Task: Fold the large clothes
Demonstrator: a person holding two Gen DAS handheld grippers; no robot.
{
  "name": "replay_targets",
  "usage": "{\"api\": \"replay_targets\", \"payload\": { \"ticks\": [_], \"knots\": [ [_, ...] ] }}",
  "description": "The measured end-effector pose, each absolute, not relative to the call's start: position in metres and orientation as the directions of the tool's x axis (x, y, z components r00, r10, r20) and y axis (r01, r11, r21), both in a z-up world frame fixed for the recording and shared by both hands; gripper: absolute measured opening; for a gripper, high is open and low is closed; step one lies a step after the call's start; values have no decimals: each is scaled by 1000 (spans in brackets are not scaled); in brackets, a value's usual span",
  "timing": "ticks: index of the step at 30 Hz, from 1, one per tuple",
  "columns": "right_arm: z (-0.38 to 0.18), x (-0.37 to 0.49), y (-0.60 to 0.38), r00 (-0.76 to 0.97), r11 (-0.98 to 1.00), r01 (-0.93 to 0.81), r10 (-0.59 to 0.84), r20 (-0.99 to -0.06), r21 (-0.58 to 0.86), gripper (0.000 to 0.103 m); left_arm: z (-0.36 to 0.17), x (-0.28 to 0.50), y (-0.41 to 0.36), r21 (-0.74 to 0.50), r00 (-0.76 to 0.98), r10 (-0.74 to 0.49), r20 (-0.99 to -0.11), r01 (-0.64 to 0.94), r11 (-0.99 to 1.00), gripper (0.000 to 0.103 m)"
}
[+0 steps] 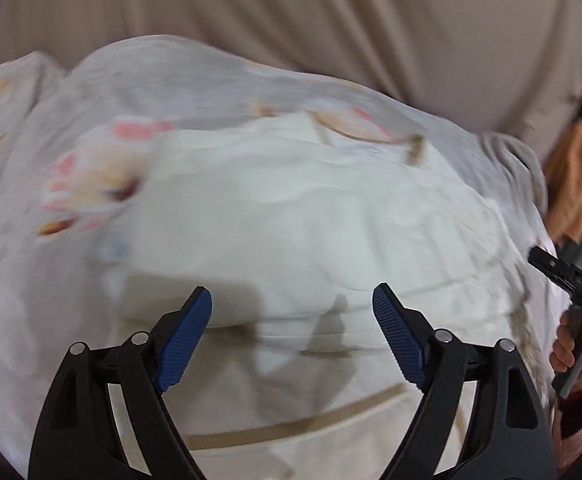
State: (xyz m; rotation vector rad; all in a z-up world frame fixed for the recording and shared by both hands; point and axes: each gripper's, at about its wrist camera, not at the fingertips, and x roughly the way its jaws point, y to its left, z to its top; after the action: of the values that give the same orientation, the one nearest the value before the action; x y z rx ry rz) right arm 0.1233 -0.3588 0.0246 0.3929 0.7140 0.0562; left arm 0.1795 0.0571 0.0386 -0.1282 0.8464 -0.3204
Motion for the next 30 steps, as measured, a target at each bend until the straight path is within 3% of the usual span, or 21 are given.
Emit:
{"api": "replay_targets", "payload": {
  "ticks": [4,8,9,10,12,13,17,19,22,24,26,30],
  "knots": [
    [16,151,-365,742,924,129,151,-654,360,70,34,170,98,-268,611,-318,-725,175,947,80],
    [2,169,-375,721,896,160,180,-669,414,69,17,158,102,-158,601,-240,-762,186,970,80],
    [-2,173,-376,713,879,158,213,-668,450,61,13,159,104,-133,607,-214,-766,175,975,80],
    [-5,175,-376,709,864,148,246,-661,481,36,11,163,105,-112,617,-188,-764,160,981,79],
    [-1,177,-370,699,849,124,292,-653,513,13,9,174,110,-60,636,-123,-762,120,991,73],
    [7,173,-367,715,845,102,305,-629,526,7,9,178,111,-40,639,-101,-763,109,993,68],
    [65,130,-362,821,823,-58,361,-442,564,4,5,191,111,32,635,-35,-772,93,995,59],
    [76,107,-368,856,854,-55,307,-416,517,4,-3,193,113,26,619,-38,-785,94,995,57],
    [34,115,-376,780,934,119,121,-614,336,4,-15,196,114,12,599,-46,-800,92,996,55],
    [-14,131,-379,660,951,174,81,-746,257,4,-18,197,113,10,596,-43,-802,85,996,55],
    [-29,131,-377,648,953,175,79,-758,249,4,-13,194,112,14,600,-39,-799,84,996,54],
    [-1,116,-377,676,958,180,45,-736,224,12,16,167,122,-16,624,-84,-777,115,993,54]
  ]
}}
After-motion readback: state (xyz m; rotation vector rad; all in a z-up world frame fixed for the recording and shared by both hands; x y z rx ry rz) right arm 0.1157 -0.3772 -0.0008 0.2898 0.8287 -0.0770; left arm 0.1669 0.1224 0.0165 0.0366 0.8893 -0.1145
